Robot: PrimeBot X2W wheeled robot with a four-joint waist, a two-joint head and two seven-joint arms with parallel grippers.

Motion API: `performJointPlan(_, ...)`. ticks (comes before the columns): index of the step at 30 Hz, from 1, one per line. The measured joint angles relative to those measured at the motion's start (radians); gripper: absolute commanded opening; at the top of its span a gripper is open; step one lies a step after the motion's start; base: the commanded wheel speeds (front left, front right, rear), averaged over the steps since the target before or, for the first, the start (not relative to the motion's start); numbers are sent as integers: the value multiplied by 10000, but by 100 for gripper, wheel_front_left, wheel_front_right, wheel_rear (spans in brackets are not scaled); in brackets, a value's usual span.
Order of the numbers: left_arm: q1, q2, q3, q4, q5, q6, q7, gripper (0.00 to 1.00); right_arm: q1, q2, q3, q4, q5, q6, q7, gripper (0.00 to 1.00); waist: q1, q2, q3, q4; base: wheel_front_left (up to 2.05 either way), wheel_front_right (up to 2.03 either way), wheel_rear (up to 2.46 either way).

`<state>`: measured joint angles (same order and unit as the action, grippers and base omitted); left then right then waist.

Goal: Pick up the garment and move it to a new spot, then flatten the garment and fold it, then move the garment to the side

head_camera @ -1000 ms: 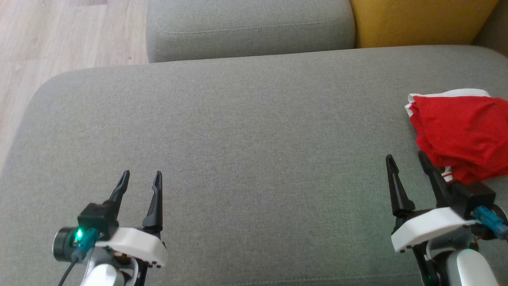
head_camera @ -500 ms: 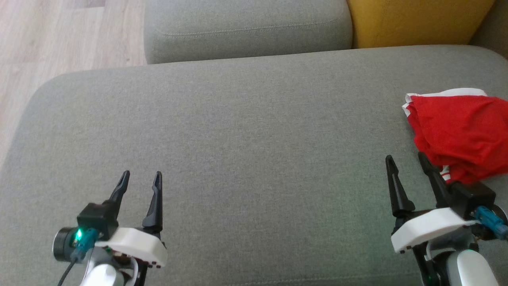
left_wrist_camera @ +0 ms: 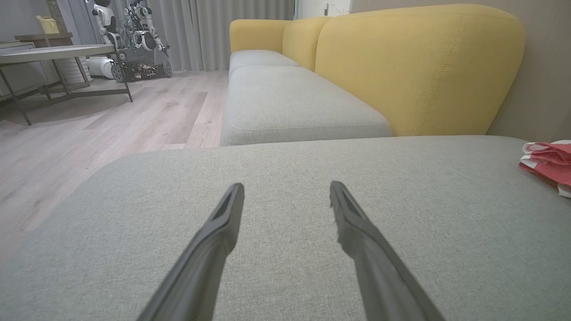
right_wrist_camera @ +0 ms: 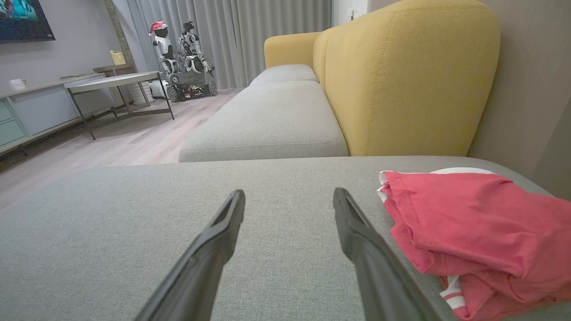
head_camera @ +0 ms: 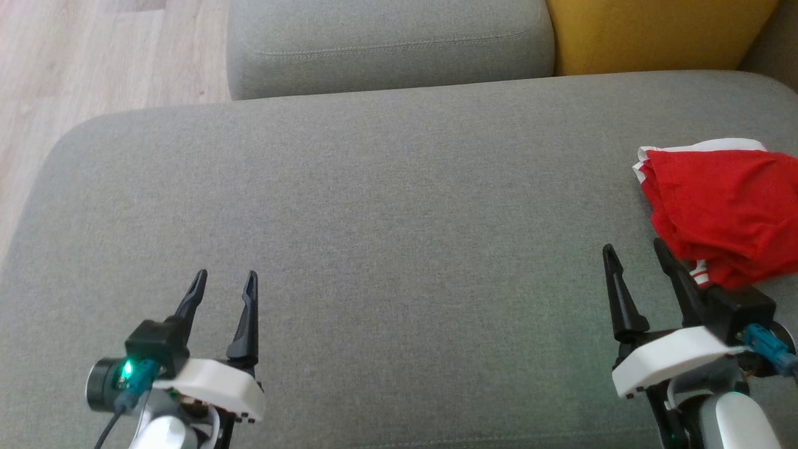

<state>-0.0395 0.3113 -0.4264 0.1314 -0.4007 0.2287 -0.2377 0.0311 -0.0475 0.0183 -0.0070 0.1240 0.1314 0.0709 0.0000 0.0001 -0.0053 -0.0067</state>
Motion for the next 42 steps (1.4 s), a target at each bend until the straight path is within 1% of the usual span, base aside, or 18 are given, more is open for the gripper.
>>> performJointPlan(10, -1, 54, -98, 2, -102, -13, 0, 100, 0, 0, 38, 15, 40, 0, 0, 100, 0, 0, 25, -29, 0, 0, 0)
performJointPlan(11, 0, 27, -117, 58, -134, -10, -2, 0, 3, 2, 38, 88, 50, 0, -2, 0, 0, 0, 28, -30, 0, 0, 0)
performJointPlan(16, 523, -253, -240, 688, -205, -12, 35, 0, 391, 13, 73, 872, 148, 0, -2, 0, 0, 0, 29, -30, 0, 0, 0)
performJointPlan(26, 554, -384, -35, 704, -1235, -278, 249, 0, 409, 13, 50, 1007, 1377, 0, -2, 0, 0, 0, 35, -23, 0, 0, 0)
performJointPlan(32, 553, -435, 219, 752, -1726, -418, 353, 0, 408, 12, 29, 1099, 1975, 0, -2, 0, 0, 0, 37, -19, 0, 0, 0)
performJointPlan(36, 551, -593, 391, 844, -2213, -543, 529, 0, 398, 12, 4, 1168, 2583, 0, -2, 0, 0, 0, 38, -14, 0, 0, 0)
performJointPlan(42, 546, -656, 604, 894, -2792, -719, 662, 0, 382, 8, -35, 1235, 3304, 0, -2, 0, 0, 0, 41, -9, 0, 0, 0)
